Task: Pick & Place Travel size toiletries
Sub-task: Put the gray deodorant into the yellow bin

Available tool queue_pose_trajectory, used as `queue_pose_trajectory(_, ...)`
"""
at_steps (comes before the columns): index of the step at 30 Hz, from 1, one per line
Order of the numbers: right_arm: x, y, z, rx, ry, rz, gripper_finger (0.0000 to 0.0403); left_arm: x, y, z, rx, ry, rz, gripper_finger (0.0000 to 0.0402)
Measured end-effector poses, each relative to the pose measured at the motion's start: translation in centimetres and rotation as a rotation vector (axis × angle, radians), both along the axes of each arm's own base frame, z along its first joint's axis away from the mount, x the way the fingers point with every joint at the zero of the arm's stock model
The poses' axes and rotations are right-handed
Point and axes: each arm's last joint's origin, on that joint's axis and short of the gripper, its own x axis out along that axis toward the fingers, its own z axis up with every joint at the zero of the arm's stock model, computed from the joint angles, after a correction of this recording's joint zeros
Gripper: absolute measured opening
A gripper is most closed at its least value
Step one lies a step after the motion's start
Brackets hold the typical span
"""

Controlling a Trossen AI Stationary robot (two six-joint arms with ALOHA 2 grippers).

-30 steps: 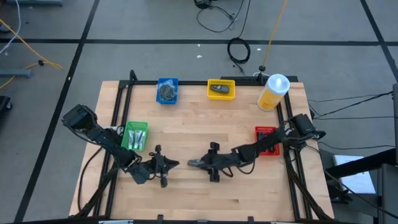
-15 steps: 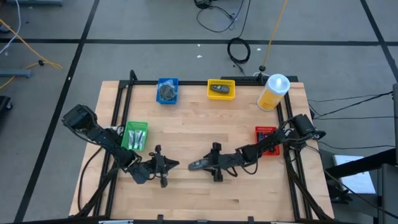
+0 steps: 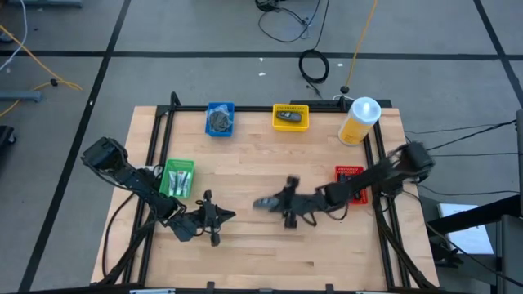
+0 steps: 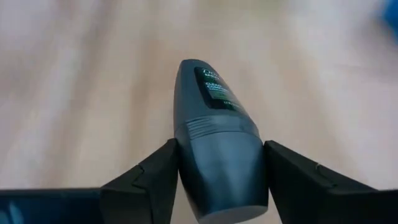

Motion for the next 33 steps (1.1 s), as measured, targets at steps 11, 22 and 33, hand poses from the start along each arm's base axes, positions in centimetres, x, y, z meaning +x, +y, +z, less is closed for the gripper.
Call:
queue_pose_trajectory(11,-7.0,-14.1,10.3,-0.097,0.06,-0.38,0.0196,0.5,0.7,0.1,-0.002,-0.006,0.033,0.0017)
queue_pose_trajectory(22,-8.9,-28.6,7.0,0.032,0.045,-0.359,0.0196,1.9,2.9,0.1,0.001,-0.01,0.125,0.0017)
queue_pose_trajectory(33,-7.4,-33.9,4.6,0.081,0.1,-0.352,0.0204,2.6,4.0,0.1,-0.016,0.001,0.118,0.0017)
